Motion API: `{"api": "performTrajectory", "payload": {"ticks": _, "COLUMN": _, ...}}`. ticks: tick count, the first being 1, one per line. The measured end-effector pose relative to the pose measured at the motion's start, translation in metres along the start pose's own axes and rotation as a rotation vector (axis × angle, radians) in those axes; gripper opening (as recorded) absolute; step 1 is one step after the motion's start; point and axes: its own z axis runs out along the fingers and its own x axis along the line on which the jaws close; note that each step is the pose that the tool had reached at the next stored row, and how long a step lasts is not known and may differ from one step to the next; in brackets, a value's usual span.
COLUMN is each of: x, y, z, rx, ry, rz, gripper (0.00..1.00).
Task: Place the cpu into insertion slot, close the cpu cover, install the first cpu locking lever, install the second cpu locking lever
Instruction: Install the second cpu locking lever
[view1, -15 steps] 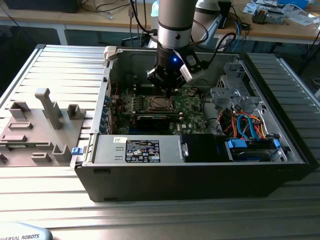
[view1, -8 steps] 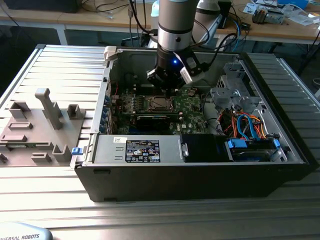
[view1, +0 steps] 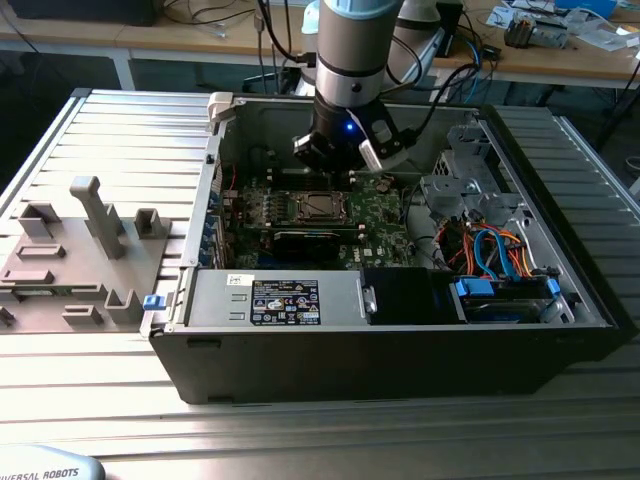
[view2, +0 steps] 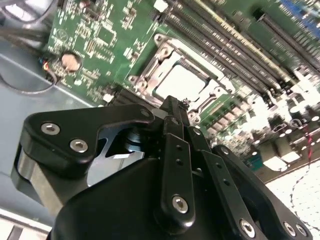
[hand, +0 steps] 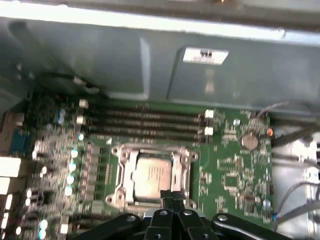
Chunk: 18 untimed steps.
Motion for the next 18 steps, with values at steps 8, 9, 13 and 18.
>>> {"api": "performTrajectory", "payload": {"ticks": 8, "x": 0.0007, "y": -0.0067, "z": -0.0011, "rx": 0.0006, "ry": 0.0001, "rz": 0.0, "gripper": 0.11}}
{"api": "performTrajectory", "payload": {"ticks": 9, "x": 0.0009, "y": -0.008, "z": -0.0013, "rx": 0.0006, "ry": 0.0002, "rz": 0.0, "gripper": 0.11}}
{"api": "performTrajectory", "payload": {"ticks": 13, "x": 0.002, "y": -0.0131, "z": -0.0014, "rx": 0.0005, "ry": 0.0, "rz": 0.0, "gripper": 0.11}}
{"api": "performTrajectory", "payload": {"ticks": 18, "x": 0.0027, "y": -0.0161, "z": -0.0003, "rx": 0.0004, "ry": 0.0, "rz": 0.0, "gripper": 0.11}}
